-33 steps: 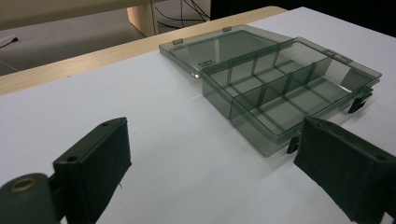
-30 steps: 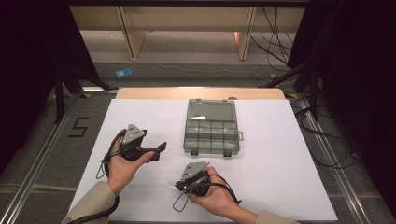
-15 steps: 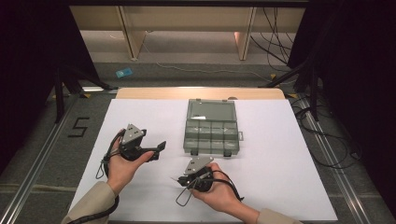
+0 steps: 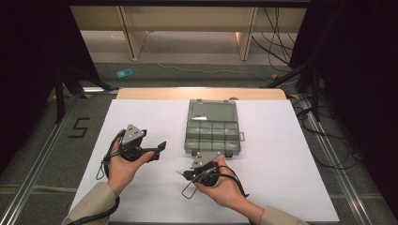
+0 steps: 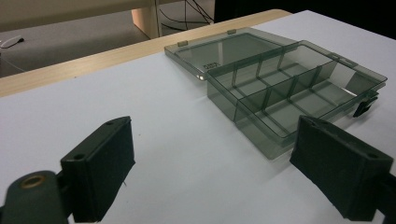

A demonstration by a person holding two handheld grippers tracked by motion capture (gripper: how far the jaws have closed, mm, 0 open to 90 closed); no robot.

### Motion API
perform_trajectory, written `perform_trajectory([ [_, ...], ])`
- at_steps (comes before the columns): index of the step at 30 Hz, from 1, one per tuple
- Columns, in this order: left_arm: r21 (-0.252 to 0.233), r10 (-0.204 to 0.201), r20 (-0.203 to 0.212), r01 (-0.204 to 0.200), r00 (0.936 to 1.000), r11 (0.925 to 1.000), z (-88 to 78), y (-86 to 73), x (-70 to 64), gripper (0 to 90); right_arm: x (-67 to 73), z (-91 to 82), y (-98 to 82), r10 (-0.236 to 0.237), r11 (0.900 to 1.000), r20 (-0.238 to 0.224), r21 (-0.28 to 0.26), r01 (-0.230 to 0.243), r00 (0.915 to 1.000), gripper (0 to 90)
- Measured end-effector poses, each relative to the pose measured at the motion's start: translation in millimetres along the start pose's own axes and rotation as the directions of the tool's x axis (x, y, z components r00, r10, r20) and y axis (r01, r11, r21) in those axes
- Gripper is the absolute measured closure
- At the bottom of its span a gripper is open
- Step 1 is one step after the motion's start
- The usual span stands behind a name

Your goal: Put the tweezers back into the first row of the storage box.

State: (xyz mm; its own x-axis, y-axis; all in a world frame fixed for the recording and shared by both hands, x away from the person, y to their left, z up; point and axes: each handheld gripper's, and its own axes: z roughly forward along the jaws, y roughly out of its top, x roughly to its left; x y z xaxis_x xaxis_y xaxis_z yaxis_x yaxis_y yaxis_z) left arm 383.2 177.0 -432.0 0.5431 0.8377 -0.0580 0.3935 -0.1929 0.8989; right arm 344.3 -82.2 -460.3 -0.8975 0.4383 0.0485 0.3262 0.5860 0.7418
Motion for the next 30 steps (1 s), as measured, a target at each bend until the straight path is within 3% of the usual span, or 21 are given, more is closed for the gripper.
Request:
perform_trajectory([
  [16,-0.002,0.000,0.001,0.001,1.0000,1.0000,0.2,-0.3,0.0,12.9,-21.5,-10.8,1.2,0.040,0.999,0.047,-0.032,-0.038,0.9981,87.6],
  [30,-0.002,-0.002,0.000,0.002,1.0000,1.0000,0.1,-0.4,0.0,13.1,-44.9,-24.5,1.9,0.088,0.995,0.099,-0.061,-0.082,0.9913,87.6],
])
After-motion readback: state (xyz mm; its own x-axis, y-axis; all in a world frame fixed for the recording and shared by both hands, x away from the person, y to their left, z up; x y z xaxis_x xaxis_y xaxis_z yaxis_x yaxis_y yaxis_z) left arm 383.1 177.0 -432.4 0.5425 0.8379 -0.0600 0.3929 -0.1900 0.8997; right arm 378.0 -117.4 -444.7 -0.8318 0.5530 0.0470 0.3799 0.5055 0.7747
